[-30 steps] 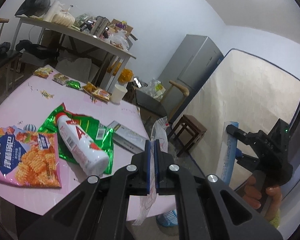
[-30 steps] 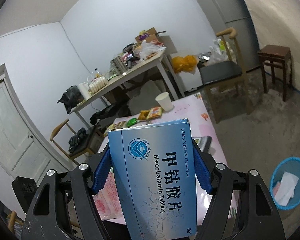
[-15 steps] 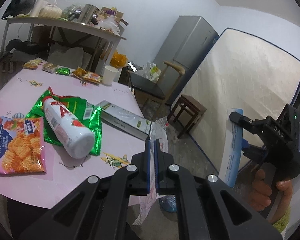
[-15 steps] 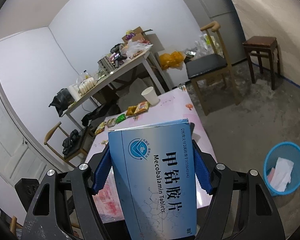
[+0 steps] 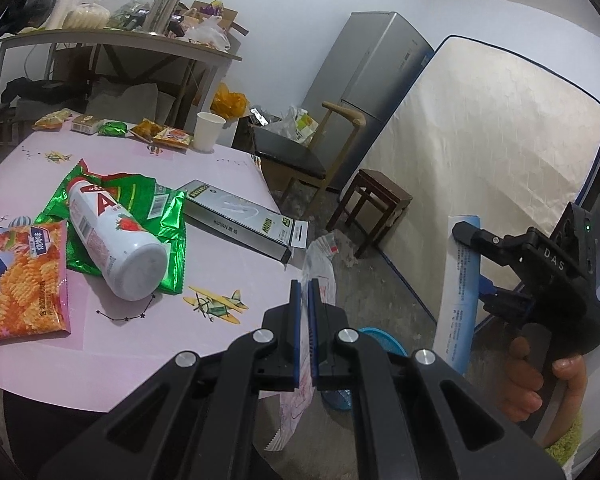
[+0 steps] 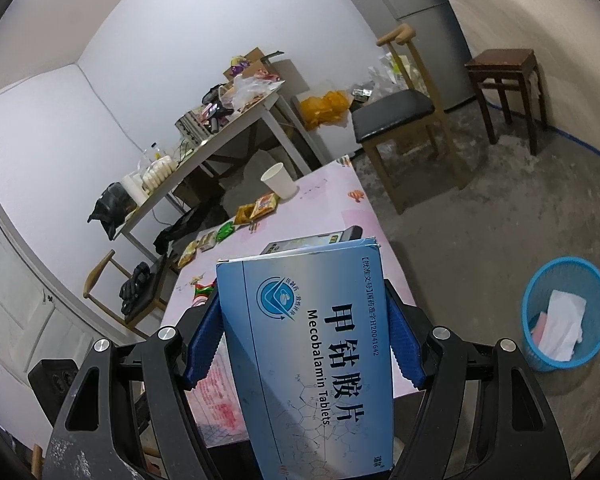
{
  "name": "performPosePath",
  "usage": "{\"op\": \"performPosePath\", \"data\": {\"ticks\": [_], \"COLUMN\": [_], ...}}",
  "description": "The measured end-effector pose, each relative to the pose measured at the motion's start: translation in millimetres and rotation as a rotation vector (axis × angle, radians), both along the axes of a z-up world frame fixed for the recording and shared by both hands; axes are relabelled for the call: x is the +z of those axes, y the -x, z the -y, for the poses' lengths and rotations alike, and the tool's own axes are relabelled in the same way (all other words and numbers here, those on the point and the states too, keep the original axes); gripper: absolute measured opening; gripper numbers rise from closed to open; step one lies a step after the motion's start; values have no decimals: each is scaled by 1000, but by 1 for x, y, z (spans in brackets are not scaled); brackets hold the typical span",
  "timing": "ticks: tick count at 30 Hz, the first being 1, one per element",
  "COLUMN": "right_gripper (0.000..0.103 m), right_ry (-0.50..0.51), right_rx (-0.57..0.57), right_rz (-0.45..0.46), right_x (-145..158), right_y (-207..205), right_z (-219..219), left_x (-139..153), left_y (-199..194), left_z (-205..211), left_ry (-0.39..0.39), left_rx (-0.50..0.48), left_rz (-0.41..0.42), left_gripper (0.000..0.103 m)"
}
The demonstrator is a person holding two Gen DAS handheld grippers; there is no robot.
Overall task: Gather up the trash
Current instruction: 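Carry the plastic bag and blue box over the wastebasket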
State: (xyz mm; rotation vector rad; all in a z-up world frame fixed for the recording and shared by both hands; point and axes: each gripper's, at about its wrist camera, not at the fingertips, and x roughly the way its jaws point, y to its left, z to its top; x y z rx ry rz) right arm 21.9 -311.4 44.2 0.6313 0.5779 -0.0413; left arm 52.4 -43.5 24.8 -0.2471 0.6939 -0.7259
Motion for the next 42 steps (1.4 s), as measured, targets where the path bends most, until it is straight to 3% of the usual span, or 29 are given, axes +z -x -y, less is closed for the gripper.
{"op": "performPosePath", "data": {"ticks": [20, 42], "right_gripper": [69, 69], "right_ry": [-25, -33], "right_rx": [-47, -149], "right_rz": [-14, 21], "right_x": [-13, -5], "right_y": [9, 42], "right_z": [24, 53], "left_x": [-7, 9], "left_y": [1, 9], "left_z": [34, 80], "left_ry": [-53, -33], "left_rx": [-29, -129], "left_rz": [-7, 48], "left_gripper": [3, 3]}}
